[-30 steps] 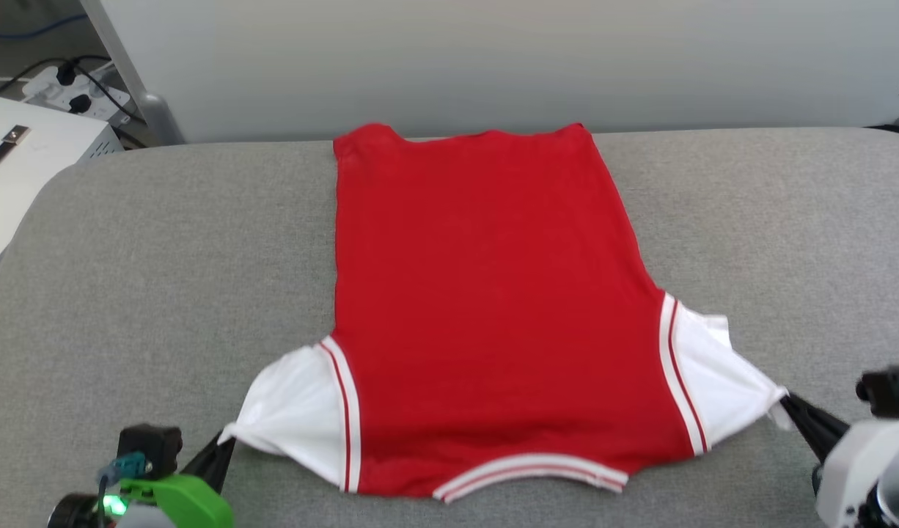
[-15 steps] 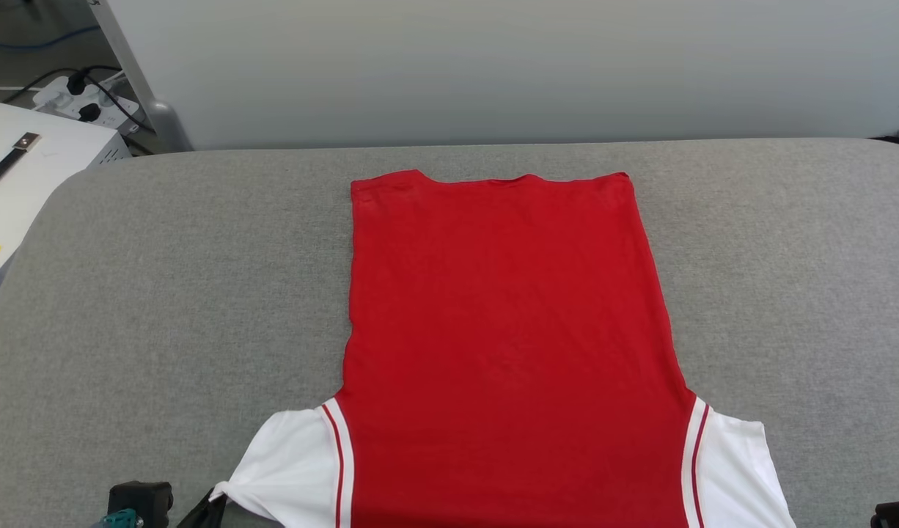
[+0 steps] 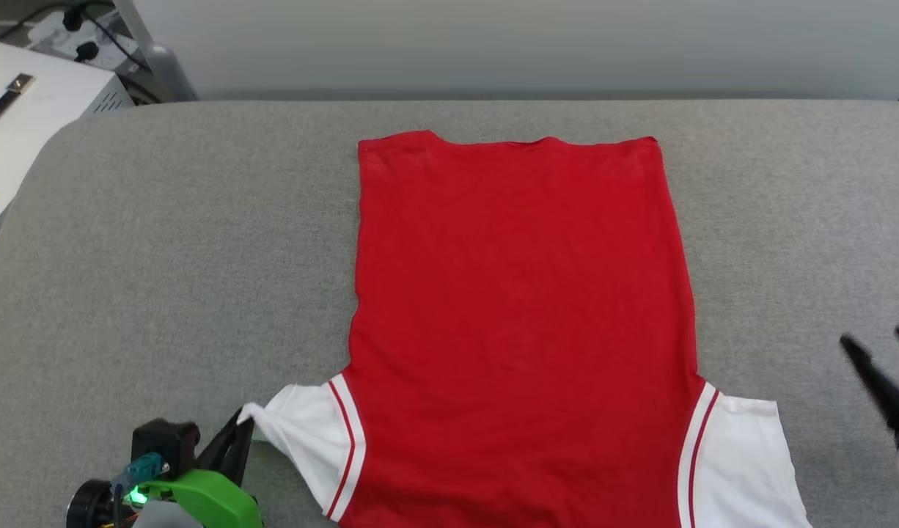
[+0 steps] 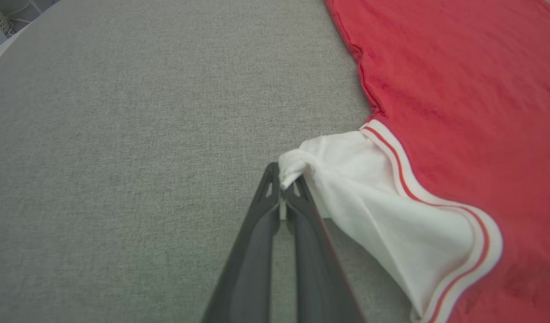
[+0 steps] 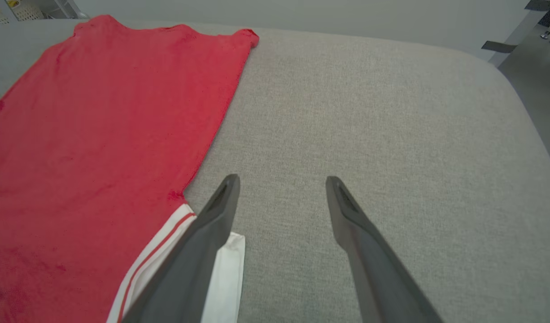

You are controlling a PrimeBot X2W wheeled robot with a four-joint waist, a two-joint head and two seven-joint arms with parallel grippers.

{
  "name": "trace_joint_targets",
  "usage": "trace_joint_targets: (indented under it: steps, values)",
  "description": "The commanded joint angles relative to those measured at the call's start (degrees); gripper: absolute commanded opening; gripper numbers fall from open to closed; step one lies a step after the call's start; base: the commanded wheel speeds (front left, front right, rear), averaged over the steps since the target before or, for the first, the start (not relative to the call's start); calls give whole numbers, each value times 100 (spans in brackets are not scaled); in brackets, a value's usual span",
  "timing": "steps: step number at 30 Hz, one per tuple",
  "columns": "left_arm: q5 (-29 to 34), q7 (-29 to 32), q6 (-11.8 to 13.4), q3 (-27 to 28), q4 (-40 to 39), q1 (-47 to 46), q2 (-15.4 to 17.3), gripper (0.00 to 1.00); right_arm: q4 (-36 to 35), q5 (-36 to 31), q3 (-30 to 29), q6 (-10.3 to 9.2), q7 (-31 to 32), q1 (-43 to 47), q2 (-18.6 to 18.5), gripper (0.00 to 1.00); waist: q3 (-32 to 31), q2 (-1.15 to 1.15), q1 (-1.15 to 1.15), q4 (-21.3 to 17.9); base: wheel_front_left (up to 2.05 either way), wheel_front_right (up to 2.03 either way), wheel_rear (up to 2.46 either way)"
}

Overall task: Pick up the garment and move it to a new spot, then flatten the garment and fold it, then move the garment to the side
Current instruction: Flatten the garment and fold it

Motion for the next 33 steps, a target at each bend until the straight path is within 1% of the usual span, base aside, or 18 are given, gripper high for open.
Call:
trace_joint_targets:
  steps: [1,4,8,10,14,17,21,23,26,27,30,33]
  values:
    - [134,-34,57,32,-93,-190,-33,0,-192,-92,-160,-5,96,-429,-42,100,387,0,0,251,0,0,0]
    - [301,-34,101,69,-291,-385,-86,0,-391,-177,-352,-5,370,-1285,-85,100,703,0,0,437,0,0,0]
    - [503,-34,136,141,-497,-623,-177,0,-292,-135,-276,-5,1116,-2661,-255,100,1137,0,0,712,0,0,0]
    - [593,-34,103,164,-535,-723,-227,0,-52,-67,-113,-5,1628,-3385,-323,100,1348,0,0,826,0,0,0]
    - [830,-34,47,233,-585,-955,-367,0,721,39,288,-5,2980,-4748,-394,100,1752,0,0,1068,0,0,0]
    - [995,-34,-51,284,-618,-1142,-500,0,1347,68,509,-5,4081,-5648,-310,100,2066,0,0,1280,0,0,0]
    - [1192,-34,-177,318,-613,-1372,-662,0,1954,-245,764,-5,5023,-6461,-193,100,2409,0,0,1497,0,0,0]
    - [1286,-34,-230,348,-612,-1470,-755,0,2235,-426,828,-5,5338,-6729,-116,100,2564,0,0,1595,0,0,0]
    - [1360,-34,-321,424,-602,-1556,-901,0,2524,-715,947,-5,5565,-6952,-51,100,2759,0,0,1701,0,0,0]
    - [1422,-34,-410,490,-553,-1588,-995,0,2712,-861,1004,-5,5599,-6996,15,100,2873,0,0,1759,0,0,0]
    - [1509,-34,-516,561,-449,-1608,-1103,0,2967,-952,972,-5,5500,-6924,139,100,2958,0,0,1794,0,0,0]
    - [1603,-34,-637,646,-338,-1619,-1192,0,3196,-1006,1041,-5,5460,-6648,213,100,2984,0,0,1799,0,0,0]
